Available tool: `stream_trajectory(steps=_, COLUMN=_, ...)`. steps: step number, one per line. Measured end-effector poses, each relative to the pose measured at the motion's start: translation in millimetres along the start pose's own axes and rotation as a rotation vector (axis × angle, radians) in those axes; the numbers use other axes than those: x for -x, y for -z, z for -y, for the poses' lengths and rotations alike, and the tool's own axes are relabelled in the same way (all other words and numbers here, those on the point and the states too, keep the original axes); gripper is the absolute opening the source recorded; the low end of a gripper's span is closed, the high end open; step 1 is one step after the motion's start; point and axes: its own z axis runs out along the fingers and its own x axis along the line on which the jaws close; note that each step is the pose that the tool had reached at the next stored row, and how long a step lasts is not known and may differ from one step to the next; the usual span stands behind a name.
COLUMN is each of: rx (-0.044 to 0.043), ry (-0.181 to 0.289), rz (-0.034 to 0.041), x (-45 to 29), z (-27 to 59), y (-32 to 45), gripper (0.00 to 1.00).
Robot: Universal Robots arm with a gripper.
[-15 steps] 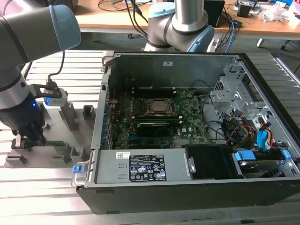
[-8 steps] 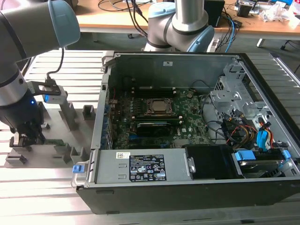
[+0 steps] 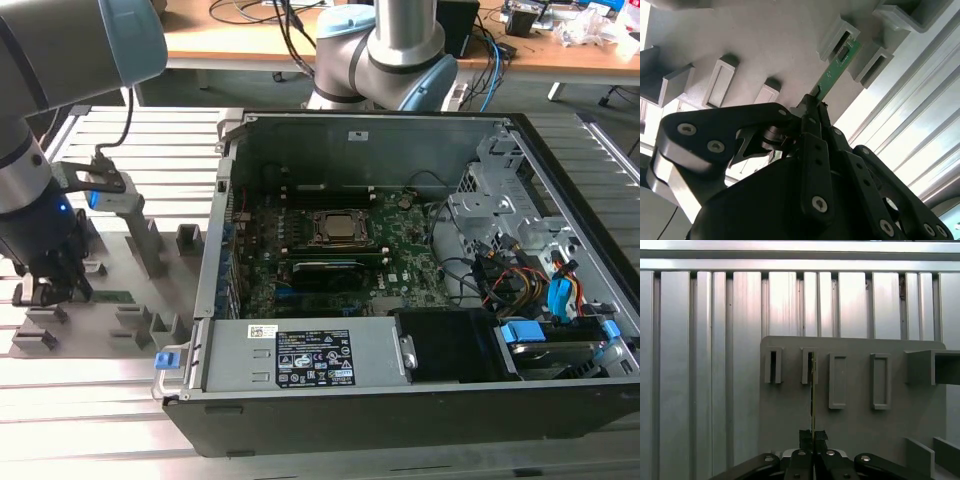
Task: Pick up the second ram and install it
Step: 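Pick up the second ram and move it above second insertion slot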
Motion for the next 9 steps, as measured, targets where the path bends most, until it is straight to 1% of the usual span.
stream_trajectory(steps=2, rx=0.0, ry=0.0, rz=0.0001, x=0.0, z=-0.1, y=2.2, gripper=0.13)
stream_trajectory(steps=4, rx=0.0, ry=0.0, rz=0.0, x=0.1, z=-0.3, y=6.6, gripper=0.13)
stream_trajectory(steps=9, rx=0.0, ry=0.0, rz=0.0001, x=0.3, z=-0.6, y=14.3, gripper=0.13)
